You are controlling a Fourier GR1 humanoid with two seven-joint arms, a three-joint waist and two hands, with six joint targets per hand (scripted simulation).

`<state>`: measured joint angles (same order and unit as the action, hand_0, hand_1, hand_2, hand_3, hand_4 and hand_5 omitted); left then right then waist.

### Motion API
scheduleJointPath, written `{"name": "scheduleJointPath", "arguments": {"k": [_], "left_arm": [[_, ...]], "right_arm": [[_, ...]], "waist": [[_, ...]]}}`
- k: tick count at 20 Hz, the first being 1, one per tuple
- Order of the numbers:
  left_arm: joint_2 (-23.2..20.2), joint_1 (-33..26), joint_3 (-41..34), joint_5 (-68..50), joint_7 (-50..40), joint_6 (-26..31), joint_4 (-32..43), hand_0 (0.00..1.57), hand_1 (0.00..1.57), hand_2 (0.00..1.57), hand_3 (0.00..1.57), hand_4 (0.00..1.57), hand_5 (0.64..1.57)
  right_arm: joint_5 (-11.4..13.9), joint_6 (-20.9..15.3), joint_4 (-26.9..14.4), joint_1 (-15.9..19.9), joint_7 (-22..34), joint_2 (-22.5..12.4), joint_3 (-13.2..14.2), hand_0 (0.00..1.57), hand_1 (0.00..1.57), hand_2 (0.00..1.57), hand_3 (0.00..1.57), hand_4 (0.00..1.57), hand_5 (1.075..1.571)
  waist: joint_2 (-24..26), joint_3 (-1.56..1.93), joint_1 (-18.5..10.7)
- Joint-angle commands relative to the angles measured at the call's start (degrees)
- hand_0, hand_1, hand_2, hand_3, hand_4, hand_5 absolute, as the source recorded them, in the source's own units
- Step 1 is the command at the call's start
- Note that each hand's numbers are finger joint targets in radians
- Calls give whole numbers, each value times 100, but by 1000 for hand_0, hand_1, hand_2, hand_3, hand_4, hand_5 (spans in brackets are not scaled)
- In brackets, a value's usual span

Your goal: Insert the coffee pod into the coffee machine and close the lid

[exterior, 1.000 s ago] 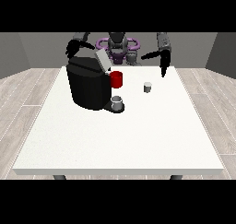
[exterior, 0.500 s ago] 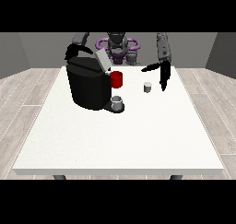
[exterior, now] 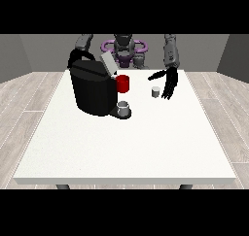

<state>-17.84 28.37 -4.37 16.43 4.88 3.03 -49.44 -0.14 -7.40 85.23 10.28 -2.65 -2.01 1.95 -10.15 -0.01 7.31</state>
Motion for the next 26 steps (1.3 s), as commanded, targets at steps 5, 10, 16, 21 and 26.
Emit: {"name": "scheduleJointPath", "arguments": {"k": [5, 10, 16, 21, 26], "left_arm": [[-40, 320, 431, 763, -194, -226, 276, 704, 704, 775, 487, 0, 1571], [3, 229, 544, 1129, 12, -374, 698, 536, 536, 692, 440, 0, 1571], [26, 351, 385, 1392, 477, -991, 1126, 719, 719, 851, 619, 151, 1571], [129, 638, 416, 1663, 275, -1301, 1313, 824, 824, 972, 737, 389, 1571], [19, 599, 584, 2039, 411, -1441, 1561, 930, 930, 1040, 820, 281, 1571]], "right_arm": [[48, -106, -714, 412, -100, -95, 256, 0, 0, 0, 0, 424, 1571], [216, -230, -654, 255, -15, 50, 42, 0, 0, 0, 0, 427, 1571], [146, -145, -512, 93, 99, 88, -101, 0, 0, 0, 0, 453, 1571], [133, -121, -475, 219, 260, 20, -66, 0, 0, 0, 0, 527, 1571], [106, -250, -540, 121, 6, 154, -102, 0, 0, 0, 0, 513, 1571]], "waist": [[-96, 3, -185], [136, 1, -126], [77, -1, 34], [160, 0, 125], [111, 1, 126]]}}
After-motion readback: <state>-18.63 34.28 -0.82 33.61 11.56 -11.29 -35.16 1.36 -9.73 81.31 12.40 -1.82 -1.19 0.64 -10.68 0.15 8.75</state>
